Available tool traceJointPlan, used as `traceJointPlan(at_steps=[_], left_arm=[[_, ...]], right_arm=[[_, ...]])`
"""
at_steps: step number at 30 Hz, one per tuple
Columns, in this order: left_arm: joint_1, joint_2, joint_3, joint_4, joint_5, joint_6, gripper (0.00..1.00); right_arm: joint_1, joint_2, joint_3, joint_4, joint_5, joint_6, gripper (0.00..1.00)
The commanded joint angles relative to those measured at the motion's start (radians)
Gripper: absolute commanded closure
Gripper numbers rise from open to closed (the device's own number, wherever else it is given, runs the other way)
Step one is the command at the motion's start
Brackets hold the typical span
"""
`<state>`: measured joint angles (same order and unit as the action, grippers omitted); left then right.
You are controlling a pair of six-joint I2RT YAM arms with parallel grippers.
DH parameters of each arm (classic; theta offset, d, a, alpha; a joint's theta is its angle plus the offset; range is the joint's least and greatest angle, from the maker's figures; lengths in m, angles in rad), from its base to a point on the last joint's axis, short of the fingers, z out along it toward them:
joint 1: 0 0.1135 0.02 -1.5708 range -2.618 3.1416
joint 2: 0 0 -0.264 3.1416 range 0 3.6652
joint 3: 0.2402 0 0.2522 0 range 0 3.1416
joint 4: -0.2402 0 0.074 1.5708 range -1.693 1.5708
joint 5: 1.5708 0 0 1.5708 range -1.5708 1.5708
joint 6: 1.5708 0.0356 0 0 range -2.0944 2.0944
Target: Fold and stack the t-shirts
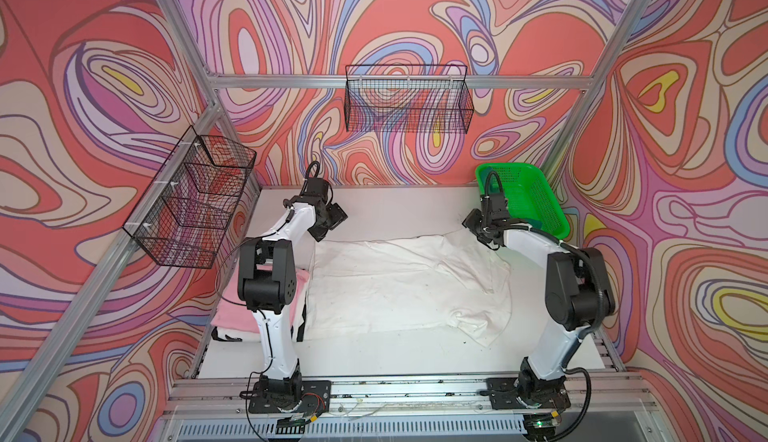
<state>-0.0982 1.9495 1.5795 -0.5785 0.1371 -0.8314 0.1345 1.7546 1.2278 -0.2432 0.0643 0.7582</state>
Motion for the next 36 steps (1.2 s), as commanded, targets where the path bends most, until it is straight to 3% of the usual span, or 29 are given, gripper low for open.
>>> traceJointPlan(at_steps=[1, 6, 13, 20, 30, 36], left_arm=[[0.003, -0.153, -0.076, -0.005, 0.036, -0.056, 0.05], [0.005, -0.349, -0.231, -0.122, 0.037, -0.087, 0.00], [0.005, -0.701, -0.581, -0.317, -0.009, -0.188, 0.00], [0.003, -1.038, -0.800, -0.449, -0.015, -0.319, 0.03], [-0.003, -1.119, -1.034, -0.476, 0.023, -0.410, 0.11], [-0.011, -1.081, -1.047, -0.449, -0.048, -0.418, 0.14]], right_arm=[[0.005, -0.147, -0.053, -0.095, 0.052, 0.005, 0.33], [0.012, -0.328, -0.157, -0.310, 0.076, 0.049, 0.29], [0.031, -0.631, -0.417, -0.540, 0.094, 0.109, 0.28], [0.116, -0.768, -0.563, -0.657, 0.070, 0.182, 0.27], [0.194, -0.864, -0.634, -0.739, 0.072, 0.250, 0.27], [0.196, -0.865, -0.633, -0.730, 0.052, 0.248, 0.27]])
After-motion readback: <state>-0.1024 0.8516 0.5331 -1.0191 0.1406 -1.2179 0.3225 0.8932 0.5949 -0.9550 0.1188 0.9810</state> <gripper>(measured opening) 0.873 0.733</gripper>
